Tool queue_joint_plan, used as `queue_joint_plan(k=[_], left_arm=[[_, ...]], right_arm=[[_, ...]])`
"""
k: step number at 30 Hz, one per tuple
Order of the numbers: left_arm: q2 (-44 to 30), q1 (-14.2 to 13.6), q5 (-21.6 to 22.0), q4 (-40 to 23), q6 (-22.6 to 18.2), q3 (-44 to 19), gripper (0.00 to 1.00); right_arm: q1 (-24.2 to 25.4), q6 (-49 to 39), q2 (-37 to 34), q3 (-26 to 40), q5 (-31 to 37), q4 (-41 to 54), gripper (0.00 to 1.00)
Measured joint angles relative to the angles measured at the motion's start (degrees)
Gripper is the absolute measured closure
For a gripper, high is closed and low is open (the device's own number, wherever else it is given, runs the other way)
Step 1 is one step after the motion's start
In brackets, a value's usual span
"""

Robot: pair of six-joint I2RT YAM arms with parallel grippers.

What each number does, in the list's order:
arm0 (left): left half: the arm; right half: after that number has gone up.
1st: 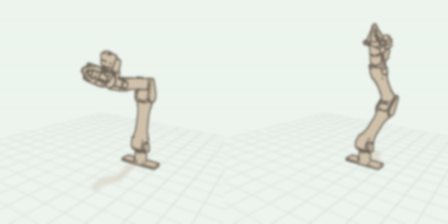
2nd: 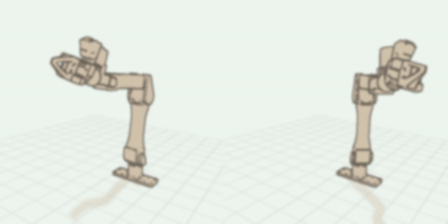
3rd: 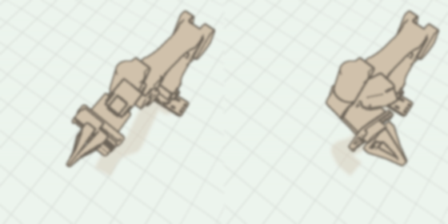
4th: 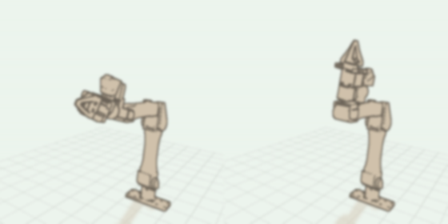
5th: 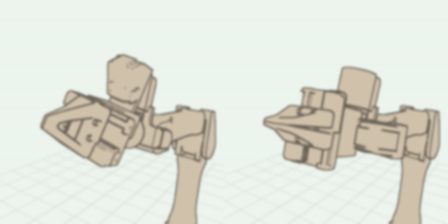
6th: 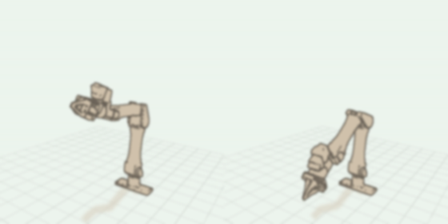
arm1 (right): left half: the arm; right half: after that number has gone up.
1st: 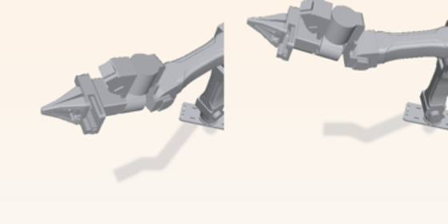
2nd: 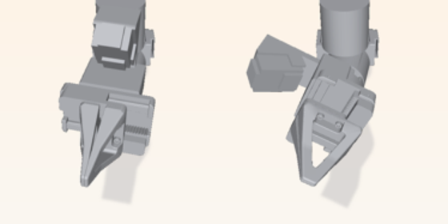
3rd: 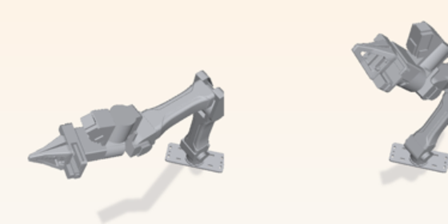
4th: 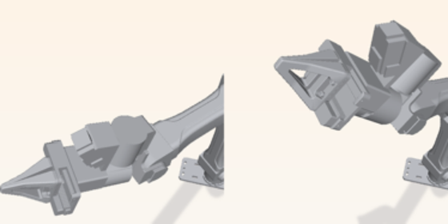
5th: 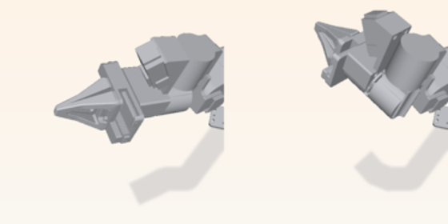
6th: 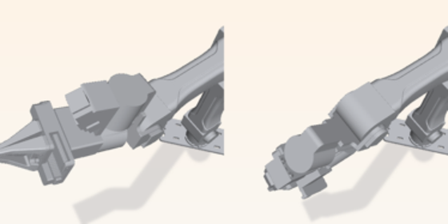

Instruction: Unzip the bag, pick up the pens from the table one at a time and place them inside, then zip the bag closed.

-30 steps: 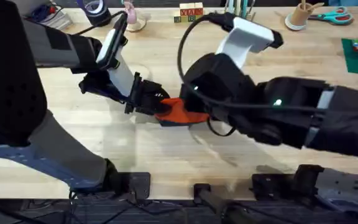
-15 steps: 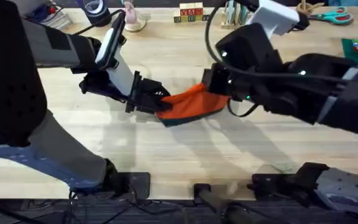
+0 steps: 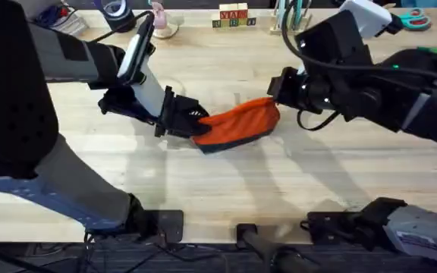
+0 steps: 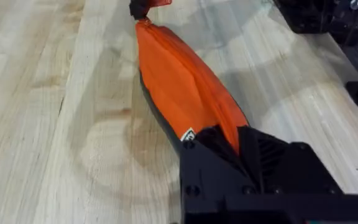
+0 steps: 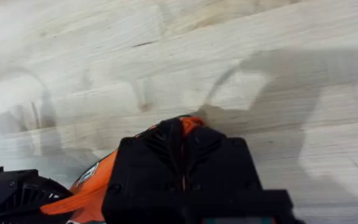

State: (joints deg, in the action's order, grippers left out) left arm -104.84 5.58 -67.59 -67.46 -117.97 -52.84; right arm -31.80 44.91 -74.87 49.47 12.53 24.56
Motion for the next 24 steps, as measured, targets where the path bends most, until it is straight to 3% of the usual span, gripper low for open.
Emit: queue_joint_plan(k=[16,20,24], left_arm=[[0.0,-0.04,-1.35,1.22,0.0,0.0,0.958],[0.0,-0.22,-1.44,1.7,0.0,0.0,0.958],[0.0,-0.22,-1.46,1.81,0.0,0.0,0.958]], right_arm=[[1.39,-0.07,9.26,0.0,-1.19,4.84,0.972],[1.63,-0.19,9.47,-0.33,-1.12,7.9,0.971],[1.71,0.52,9.36,-2.45,-0.3,5.27,0.971]])
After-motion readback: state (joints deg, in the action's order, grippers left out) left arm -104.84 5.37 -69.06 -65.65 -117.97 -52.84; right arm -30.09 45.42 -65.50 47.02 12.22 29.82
